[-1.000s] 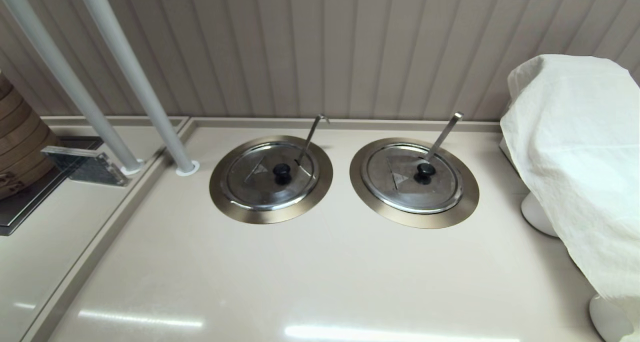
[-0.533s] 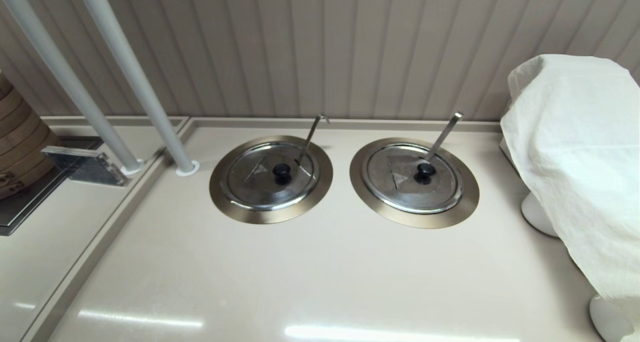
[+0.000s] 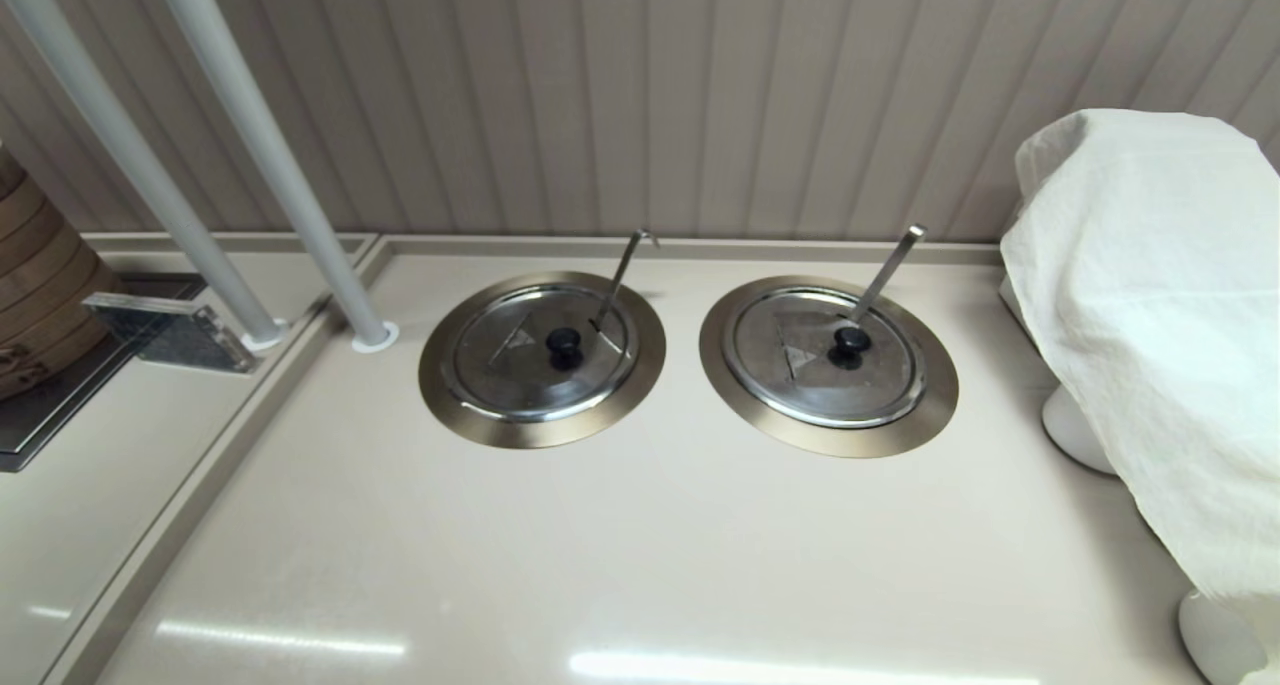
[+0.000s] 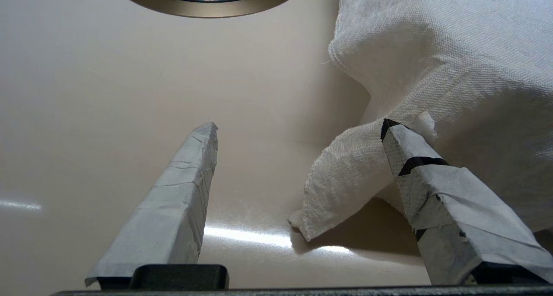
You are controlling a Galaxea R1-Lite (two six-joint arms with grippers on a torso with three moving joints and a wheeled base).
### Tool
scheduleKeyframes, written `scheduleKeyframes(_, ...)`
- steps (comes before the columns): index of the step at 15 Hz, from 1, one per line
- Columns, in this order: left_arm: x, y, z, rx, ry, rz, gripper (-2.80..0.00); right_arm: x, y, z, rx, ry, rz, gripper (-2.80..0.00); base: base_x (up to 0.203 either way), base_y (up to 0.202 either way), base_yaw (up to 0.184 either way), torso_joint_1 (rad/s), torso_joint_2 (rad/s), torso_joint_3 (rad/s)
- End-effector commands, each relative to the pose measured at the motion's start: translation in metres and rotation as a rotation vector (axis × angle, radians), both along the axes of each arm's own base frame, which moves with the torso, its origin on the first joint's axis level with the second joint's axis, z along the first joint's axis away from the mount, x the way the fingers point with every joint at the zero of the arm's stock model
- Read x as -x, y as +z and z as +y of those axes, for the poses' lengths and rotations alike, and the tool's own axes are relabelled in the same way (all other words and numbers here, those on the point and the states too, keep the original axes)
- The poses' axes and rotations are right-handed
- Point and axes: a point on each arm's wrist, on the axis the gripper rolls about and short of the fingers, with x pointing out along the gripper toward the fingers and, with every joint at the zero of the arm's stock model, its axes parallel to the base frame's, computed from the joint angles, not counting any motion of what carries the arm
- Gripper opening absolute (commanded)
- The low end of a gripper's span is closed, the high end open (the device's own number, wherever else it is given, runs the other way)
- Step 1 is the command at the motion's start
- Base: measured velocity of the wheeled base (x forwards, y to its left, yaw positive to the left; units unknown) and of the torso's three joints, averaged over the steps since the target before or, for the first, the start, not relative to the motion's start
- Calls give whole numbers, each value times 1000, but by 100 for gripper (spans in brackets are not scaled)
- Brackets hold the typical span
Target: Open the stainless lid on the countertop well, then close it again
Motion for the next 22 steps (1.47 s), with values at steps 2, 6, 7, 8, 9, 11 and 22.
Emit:
scheduleKeyframes(2,0,0,0,0,0,4,-280,0,0,0,8,1,0,0,0,0,0,0,0,0)
scheduleKeyframes(6,0,0,0,0,0,2,-280,0,0,0,8,1,0,0,0,0,0,0,0,0)
scheduleKeyframes(7,0,0,0,0,0,4,-280,0,1,0,6,0,-1,0,0,0,0,0,0,0)
scheduleKeyframes(8,0,0,0,0,0,4,-280,0,1,0,5,0,-1,0,0,0,0,0,0,0)
scheduleKeyframes(9,0,0,0,0,0,4,-280,0,1,0,5,0,-1,0,0,0,0,0,0,0)
scheduleKeyframes(11,0,0,0,0,0,3,-280,0,1,0,4,0,-1,0,0,0,0,0,0,0)
scheduleKeyframes(22,0,0,0,5,0,4,-280,0,1,0,11,3,-17,0,0,0,0,0,0,0)
